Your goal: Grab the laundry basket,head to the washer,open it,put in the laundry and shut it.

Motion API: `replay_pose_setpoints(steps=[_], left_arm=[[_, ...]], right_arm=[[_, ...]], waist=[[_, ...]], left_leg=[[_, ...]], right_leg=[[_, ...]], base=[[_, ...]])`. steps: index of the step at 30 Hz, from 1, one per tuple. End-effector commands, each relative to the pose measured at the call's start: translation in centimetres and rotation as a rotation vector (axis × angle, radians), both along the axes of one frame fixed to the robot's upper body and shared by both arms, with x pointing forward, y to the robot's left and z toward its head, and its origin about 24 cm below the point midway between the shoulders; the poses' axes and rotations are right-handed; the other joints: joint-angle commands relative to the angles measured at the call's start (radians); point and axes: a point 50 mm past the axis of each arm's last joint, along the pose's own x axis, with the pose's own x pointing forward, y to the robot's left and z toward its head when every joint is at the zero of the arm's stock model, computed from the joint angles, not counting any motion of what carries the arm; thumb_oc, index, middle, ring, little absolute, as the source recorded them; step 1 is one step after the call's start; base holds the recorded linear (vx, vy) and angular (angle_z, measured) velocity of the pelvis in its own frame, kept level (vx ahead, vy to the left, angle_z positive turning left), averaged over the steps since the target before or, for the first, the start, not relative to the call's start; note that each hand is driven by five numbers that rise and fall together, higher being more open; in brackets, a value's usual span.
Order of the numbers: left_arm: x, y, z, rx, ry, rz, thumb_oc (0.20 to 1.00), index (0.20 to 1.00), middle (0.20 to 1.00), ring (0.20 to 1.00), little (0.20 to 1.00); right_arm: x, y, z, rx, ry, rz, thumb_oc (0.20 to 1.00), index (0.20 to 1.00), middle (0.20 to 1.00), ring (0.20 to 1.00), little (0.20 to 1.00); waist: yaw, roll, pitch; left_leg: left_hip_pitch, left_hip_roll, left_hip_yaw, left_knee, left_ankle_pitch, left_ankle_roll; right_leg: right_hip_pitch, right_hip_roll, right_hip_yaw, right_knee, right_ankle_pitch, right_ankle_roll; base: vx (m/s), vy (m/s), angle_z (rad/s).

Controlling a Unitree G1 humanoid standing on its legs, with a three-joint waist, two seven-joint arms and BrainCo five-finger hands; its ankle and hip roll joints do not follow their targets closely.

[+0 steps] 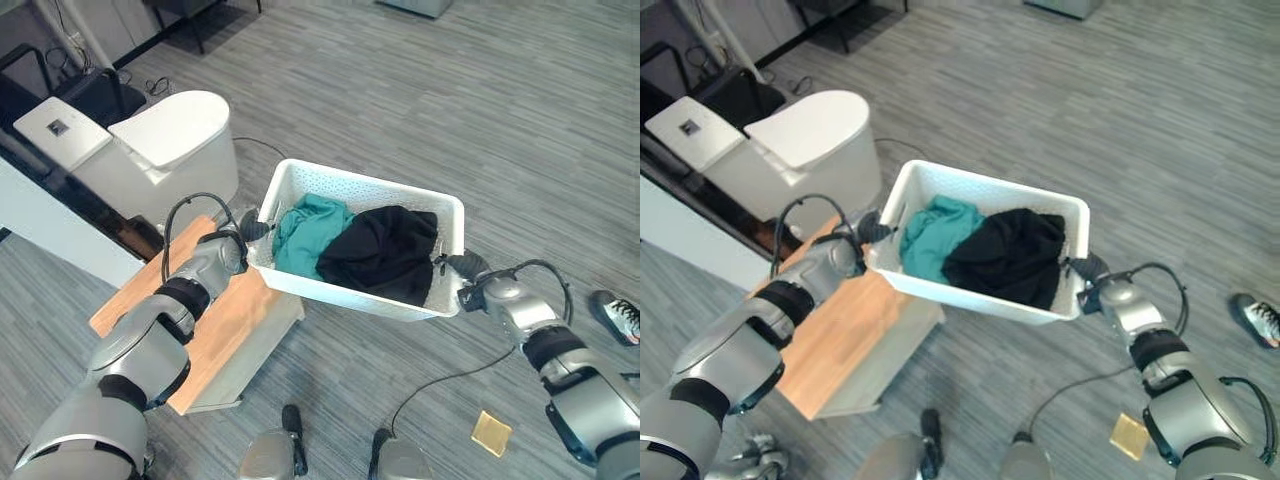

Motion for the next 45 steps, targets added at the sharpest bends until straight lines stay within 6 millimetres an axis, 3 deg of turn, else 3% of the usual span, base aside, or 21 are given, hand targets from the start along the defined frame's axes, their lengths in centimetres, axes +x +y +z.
replay_pose_setpoints(steps=[1,3,4,6,7,8,12,21,23,26,31,32,34,36,38,39,40,41,42,43,45], left_arm=[[0.4,1.5,2.0,-0.038,-0.105,0.057,0.2,0.2,0.2,0.2,0.2],[0.5,1.5,2.4,-0.039,-0.115,0.056,0.2,0.2,0.2,0.2,0.2],[0.6,1.3,2.9,-0.039,-0.128,0.052,0.2,0.2,0.2,0.2,0.2],[0.8,0.7,3.1,-0.046,-0.135,0.043,0.2,0.2,0.2,0.2,0.2],[0.8,0.3,3.0,-0.048,-0.133,0.03,0.2,0.2,0.2,0.2,0.2],[0.6,-0.6,2.5,-0.051,-0.118,-0.003,0.2,0.2,0.2,0.2,0.2],[0.4,-0.3,1.4,-0.043,-0.084,0.009,0.2,0.2,0.2,0.2,0.2],[0.7,0.9,2.3,-0.021,-0.096,0.053,0.2,0.2,0.2,0.2,0.2],[0.8,0.8,2.5,-0.014,-0.095,0.044,0.2,0.2,0.2,0.2,0.2],[0.7,0.6,2.4,-0.02,-0.096,0.038,0.2,0.2,0.2,0.2,0.2],[0.1,1.1,1.3,-0.04,-0.074,0.03,0.2,0.2,0.2,0.2,0.2],[-0.1,1.2,0.7,-0.044,-0.06,0.028,0.2,0.2,0.2,0.2,0.2],[-0.5,1.9,0.4,-0.07,-0.059,0.046,0.2,0.2,0.2,0.2,0.2],[-0.6,2.2,0.5,-0.059,-0.065,0.041,0.2,0.2,0.2,0.2,0.2],[-1.0,2.5,-0.1,-0.044,-0.052,0.039,0.2,0.2,0.2,0.2,0.2],[-1.0,2.5,-0.1,-0.044,-0.052,0.039,0.2,0.2,0.2,0.2,0.2],[-1.2,2.7,-0.5,-0.036,-0.04,0.043,0.2,0.2,0.2,0.2,0.2],[-1.4,3.2,-0.9,0.002,-0.028,0.052,0.2,0.2,0.2,0.2,0.2],[-1.3,3.4,-0.7,0.011,-0.032,0.064,0.2,0.2,0.2,0.2,0.2],[-1.2,3.4,-0.8,0.009,-0.03,0.074,0.2,0.2,0.2,0.2,0.2],[-1.2,3.4,-0.8,0.004,-0.032,0.074,0.2,0.2,0.2,0.2,0.2]], right_arm=[[1.3,-0.7,3.8,-0.063,-0.146,0.003,0.2,0.2,0.2,0.2,0.2],[1.5,-0.7,4.5,-0.069,-0.164,0.007,0.2,0.2,0.2,0.2,0.2],[1.6,-1.0,5.0,-0.071,-0.176,-0.003,0.2,0.2,0.2,0.2,0.2],[1.8,-1.3,5.9,-0.093,-0.197,-0.007,0.2,0.2,0.2,0.2,0.2],[1.6,-1.9,5.7,-0.092,-0.192,-0.027,0.2,0.2,0.2,0.2,0.2],[1.2,-2.8,5.6,-0.088,-0.188,-0.055,0.2,0.2,0.2,0.2,0.2],[1.2,-2.9,5.2,-0.079,-0.175,-0.062,0.2,0.2,0.2,0.2,0.2],[1.2,-1.5,4.4,-0.05,-0.165,-0.023,0.2,0.2,0.2,0.2,0.2],[0.7,-1.1,4.1,-0.011,-0.182,-0.001,0.2,0.2,0.2,0.2,0.2],[0.3,-0.9,3.7,0.015,-0.189,0.013,0.2,0.2,0.2,0.2,0.2],[-0.2,-1.2,3.1,0.031,-0.184,0.012,0.2,0.2,0.2,0.2,0.2],[-0.3,-1.0,2.5,0.04,-0.175,0.009,0.2,0.2,0.2,0.2,0.2],[-0.3,-0.4,1.2,0.071,-0.137,0.0,0.2,0.2,0.2,0.2,0.2],[-0.4,0.6,0.4,0.096,-0.123,0.017,0.2,0.2,0.2,0.2,0.2],[-0.7,1.3,-0.5,0.118,-0.108,0.034,0.2,0.2,0.2,0.2,0.2],[-0.7,1.3,-0.5,0.118,-0.108,0.034,0.2,0.2,0.2,0.2,0.2],[-0.7,1.9,-0.7,0.119,-0.101,0.055,0.2,0.2,0.2,0.2,0.2],[-0.7,2.4,-0.6,0.114,-0.109,0.076,0.2,0.2,0.2,0.2,0.2],[-0.6,2.5,-0.5,0.111,-0.115,0.075,0.2,0.2,0.2,0.2,0.2],[-0.6,2.0,-0.4,0.103,-0.117,0.059,0.2,0.2,0.2,0.2,0.2],[-0.7,1.3,-0.3,0.091,-0.115,0.046,0.2,0.2,0.2,0.2,0.2]], waist=[[0.027,-0.039,-0.081],[0.033,-0.039,-0.069],[0.037,-0.038,-0.05],[0.04,-0.033,-0.019],[0.035,-0.031,-0.015],[0.02,-0.029,-0.017],[0.012,-0.028,-0.042],[-0.009,-0.037,-0.038],[-0.016,-0.065,-0.015],[-0.017,-0.087,-0.001],[0.042,-0.065,-0.022],[0.06,-0.078,-0.026],[0.088,-0.08,-0.065],[0.103,-0.112,-0.077],[0.101,-0.142,-0.079],[0.103,-0.139,-0.082],[0.098,-0.135,-0.088],[0.071,-0.093,-0.077],[0.064,-0.072,-0.077],[0.045,-0.067,-0.07],[0.02,-0.061,-0.069]], left_leg=[[-0.136,-0.001,-0.077,-0.086,0.047,-0.051],[-0.149,0.011,-0.117,-0.09,0.063,-0.062],[-0.163,0.009,-0.177,-0.083,0.074,-0.072],[-0.165,-0.026,-0.371,-0.099,0.068,-0.082],[-0.161,-0.037,-0.408,-0.108,0.062,-0.083],[-0.165,-0.043,-0.396,-0.092,0.077,-0.082],[-0.137,-0.052,-0.401,-0.115,0.09,-0.083],[-0.111,-0.01,-0.368,-0.135,0.106,-0.098],[-0.167,0.008,-0.349,-0.004,0.105,-0.097],[-0.221,-0.025,-0.301,0.12,0.045,-0.073],[-0.348,-0.147,-0.278,-0.043,0.07,-0.069],[-0.367,-0.162,-0.25,-0.037,0.078,-0.069],[-0.326,-0.159,-0.284,-0.024,0.089,-0.046],[-0.308,-0.189,-0.312,0.035,0.07,-0.02],[-0.262,-0.2,-0.283,0.06,0.024,0.008],[-0.265,-0.196,-0.283,0.058,0.026,0.007],[-0.235,-0.188,-0.279,0.051,0.006,0.019],[-0.127,-0.153,-0.271,0.031,-0.029,0.044],[-0.092,-0.14,-0.276,0.018,-0.039,0.051],[-0.048,-0.153,-0.295,0.005,-0.055,0.057],[-0.014,-0.159,-0.312,-0.007,-0.063,0.056]], right_leg=[[-0.065,-0.009,0.093,0.079,-0.049,0.046],[-0.079,0.011,0.103,0.082,-0.055,0.038],[-0.095,0.024,0.111,0.104,-0.061,0.028],[-0.127,0.06,0.127,0.149,-0.084,0.005],[-0.128,0.068,0.121,0.165,-0.091,0.002],[-0.123,0.074,0.109,0.188,-0.091,-0.005],[-0.101,0.089,0.105,0.184,-0.093,-0.01],[-0.089,0.128,0.128,0.152,-0.074,-0.026],[-0.061,0.133,0.135,0.122,-0.052,-0.037],[-0.022,0.124,0.119,0.083,-0.047,-0.036],[0.068,0.169,0.171,0.047,-0.092,-0.031],[0.094,0.163,0.181,0.054,-0.113,-0.03],[0.137,0.16,0.211,0.091,-0.152,-0.025],[0.119,0.14,0.221,0.198,-0.083,0.012],[0.07,0.131,0.245,0.377,0.094,0.102],[0.066,0.134,0.247,0.376,0.097,0.101],[0.027,0.134,0.253,0.454,0.151,0.126],[-0.077,0.093,0.187,0.65,0.209,0.158],[-0.123,0.077,0.166,0.679,0.195,0.128],[-0.167,0.066,0.151,0.674,0.136,0.096],[-0.198,0.079,0.145,0.633,0.106,0.082]], base=[[-0.29,-0.471,-0.47],[-0.16,-0.219,-0.1],[-0.15,-0.155,-0.43],[-0.15,-0.212,-0.31],[-0.03,-0.173,0.08],[0.03,-0.124,0.04],[0.07,-0.056,0.24],[0.06,-0.1,-0.1],[0.09,-0.223,0.04],[0.13,-0.132,0.12],[0.35,0.028,0.08],[0.62,0.127,-0.12],[0.66,0.158,-0.38],[0.56,0.12,-0.83],[0.42,0.098,-0.51],[0.33,0.108,-0.32],[0.63,0.258,-0.29],[0.8,0.335,-0.32],[0.83,0.347,-0.15],[0.52,0.186,-0.31],[0.34,0.088,-0.1]])
